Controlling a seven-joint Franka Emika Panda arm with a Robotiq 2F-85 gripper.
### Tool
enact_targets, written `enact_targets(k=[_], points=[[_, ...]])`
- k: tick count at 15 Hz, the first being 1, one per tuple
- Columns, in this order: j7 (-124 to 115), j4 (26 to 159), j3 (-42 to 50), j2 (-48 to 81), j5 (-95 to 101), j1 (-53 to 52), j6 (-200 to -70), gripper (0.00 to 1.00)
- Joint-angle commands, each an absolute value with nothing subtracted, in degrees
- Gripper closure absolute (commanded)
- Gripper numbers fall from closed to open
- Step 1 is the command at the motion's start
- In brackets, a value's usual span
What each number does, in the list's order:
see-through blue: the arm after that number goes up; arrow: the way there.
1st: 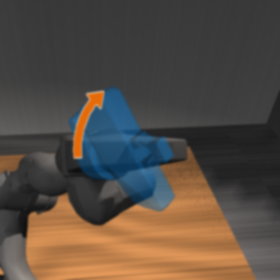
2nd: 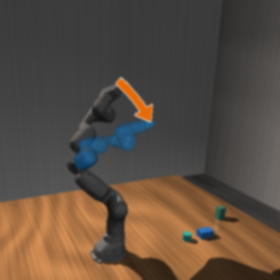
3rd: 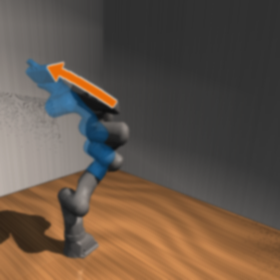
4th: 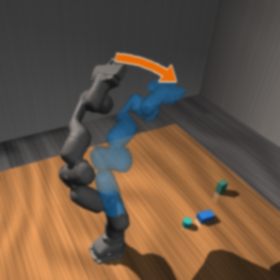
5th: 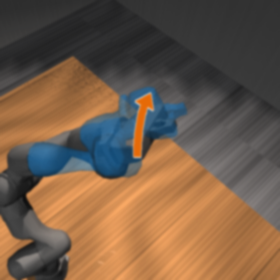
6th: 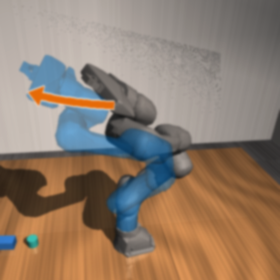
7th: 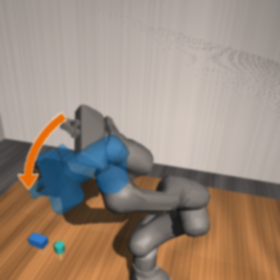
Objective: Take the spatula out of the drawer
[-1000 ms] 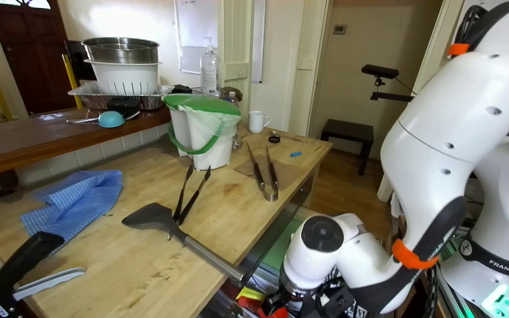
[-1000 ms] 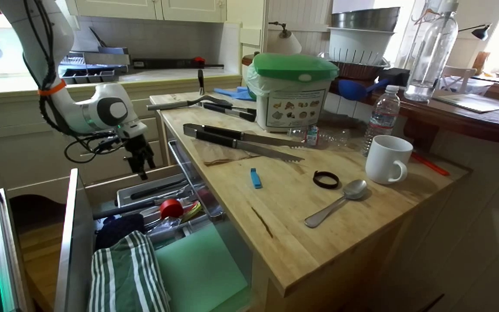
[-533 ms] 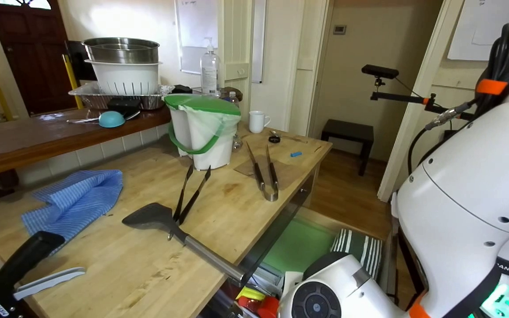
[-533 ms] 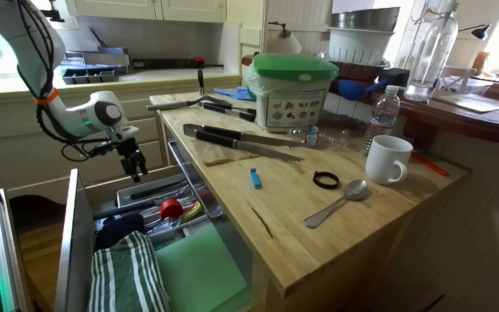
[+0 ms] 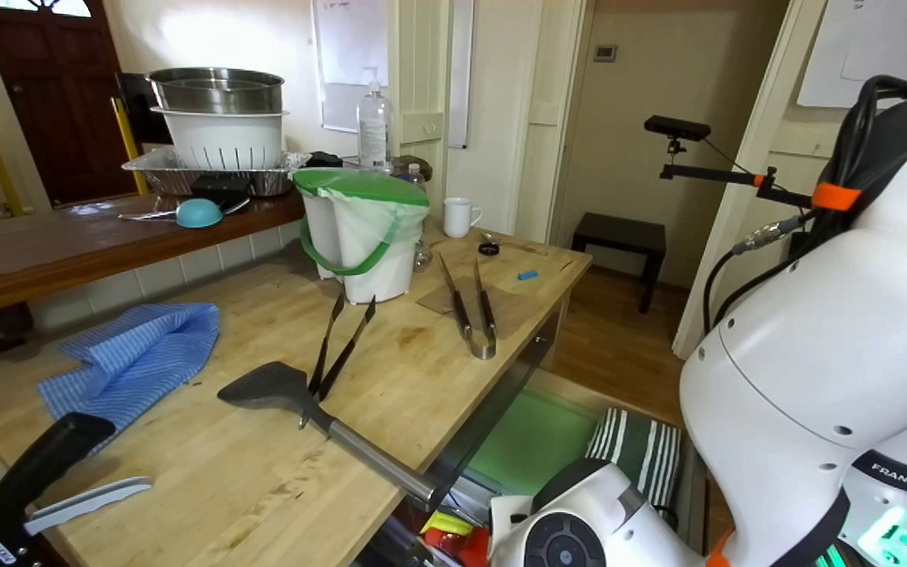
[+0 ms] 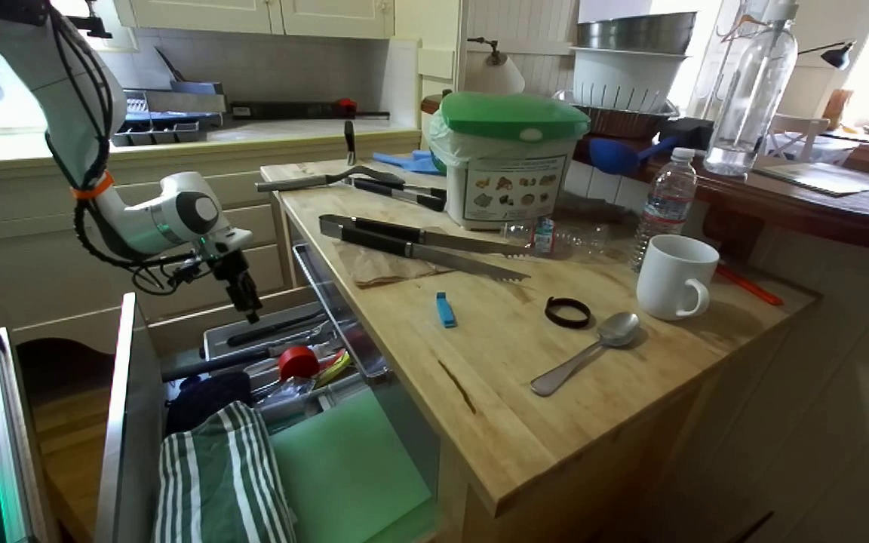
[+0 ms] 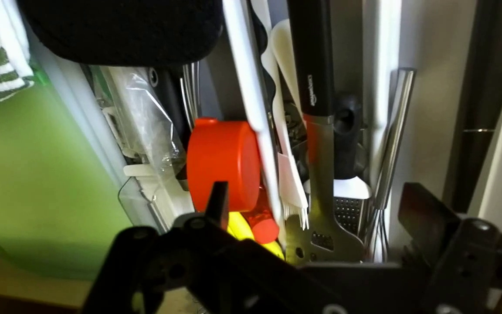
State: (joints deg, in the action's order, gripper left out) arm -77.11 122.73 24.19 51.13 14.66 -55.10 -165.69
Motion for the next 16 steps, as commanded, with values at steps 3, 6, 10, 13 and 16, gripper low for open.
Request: enact_targets(k=[3,6,10,13,16], points=[[-75.60,116.53,22.92,59.27,9.84,-53.99,-169.67,0.00],[-74.64,113.82,21.19,61.66,6.48,-52.21,-169.42,0.00],[-73.94,110.89,20.26,64.04,2.90,-49.77,-168.60,0.01],[-71.97,107.48,19.58,65.51,2.28,-47.37,-167.70,0.05],[-69.88,104.19,18.71,66.87,2.00,-45.16,-166.62,0.05]])
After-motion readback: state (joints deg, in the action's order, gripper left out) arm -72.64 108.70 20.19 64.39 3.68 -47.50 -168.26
